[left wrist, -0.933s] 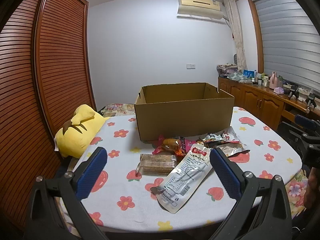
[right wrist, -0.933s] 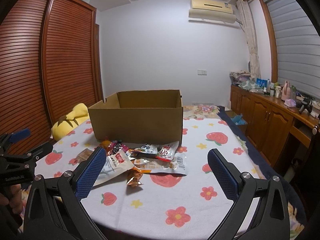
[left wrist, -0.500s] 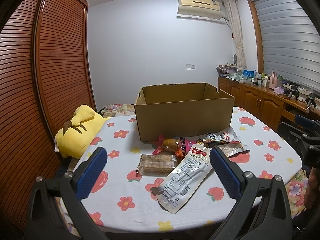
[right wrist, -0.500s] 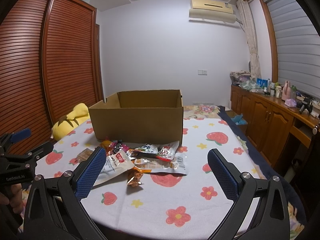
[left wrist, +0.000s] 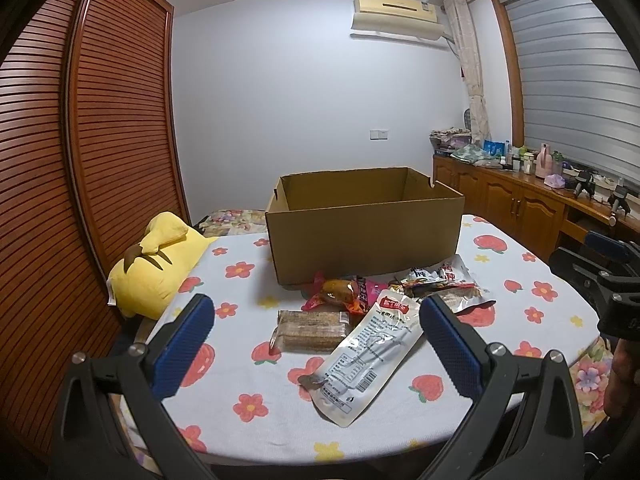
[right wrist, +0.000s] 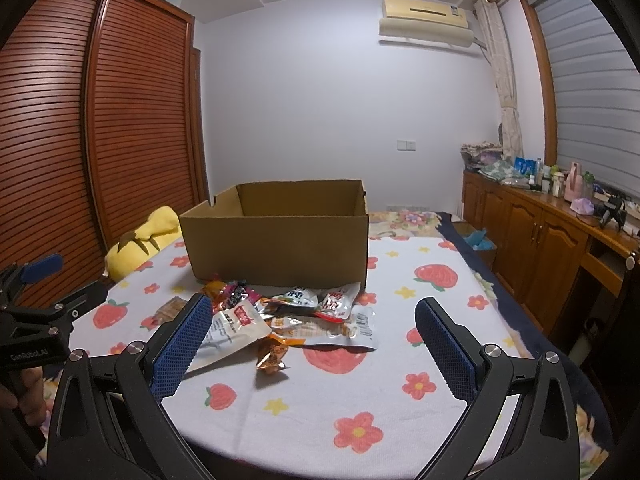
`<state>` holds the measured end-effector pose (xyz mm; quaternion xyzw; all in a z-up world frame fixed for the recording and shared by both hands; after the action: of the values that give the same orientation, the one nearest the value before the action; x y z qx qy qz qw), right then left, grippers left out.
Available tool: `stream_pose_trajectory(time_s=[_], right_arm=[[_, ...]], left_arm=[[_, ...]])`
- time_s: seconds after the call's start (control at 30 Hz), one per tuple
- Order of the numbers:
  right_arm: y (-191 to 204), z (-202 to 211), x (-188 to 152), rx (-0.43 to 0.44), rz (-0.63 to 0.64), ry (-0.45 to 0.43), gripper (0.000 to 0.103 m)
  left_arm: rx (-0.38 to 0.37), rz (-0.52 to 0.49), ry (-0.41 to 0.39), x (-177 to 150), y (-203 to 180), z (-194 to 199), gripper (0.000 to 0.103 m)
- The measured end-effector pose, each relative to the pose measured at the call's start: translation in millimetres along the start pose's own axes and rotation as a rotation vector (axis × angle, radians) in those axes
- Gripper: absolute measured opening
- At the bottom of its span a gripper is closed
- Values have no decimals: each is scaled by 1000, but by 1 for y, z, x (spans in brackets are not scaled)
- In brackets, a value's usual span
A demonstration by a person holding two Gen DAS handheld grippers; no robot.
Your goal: Organize snacks
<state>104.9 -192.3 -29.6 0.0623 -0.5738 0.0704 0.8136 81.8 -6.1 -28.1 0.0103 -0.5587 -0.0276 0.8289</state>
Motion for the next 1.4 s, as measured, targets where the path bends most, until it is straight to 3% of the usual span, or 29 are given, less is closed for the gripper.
stream_pose_trajectory(time_s=[0.4,0.6,1.0,1.4], right_arm=[[10,-20,-10,32,10,43,103],[13,-35,-20,83,31,92,95],[33,-80,-39,213,104,246,58],[47,-123,-76,303,139,439,34]], left_arm=[[-56,-1,53,-17,-1,-20,103],[-94,-19,66,-27,-3,-35,103],[-194,-81,186,-41,-14,-79,101],[-254,-101,286,-64,-20,-102,100]])
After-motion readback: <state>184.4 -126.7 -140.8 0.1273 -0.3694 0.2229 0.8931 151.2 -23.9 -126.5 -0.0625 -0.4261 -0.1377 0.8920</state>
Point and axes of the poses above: each gripper's, at about its wrist camera, not at the fingertips, and z roughly against the way its jaws point, y to its left, x to its top, the point moved 9 cm from there along -z, roughly the way its jaws point
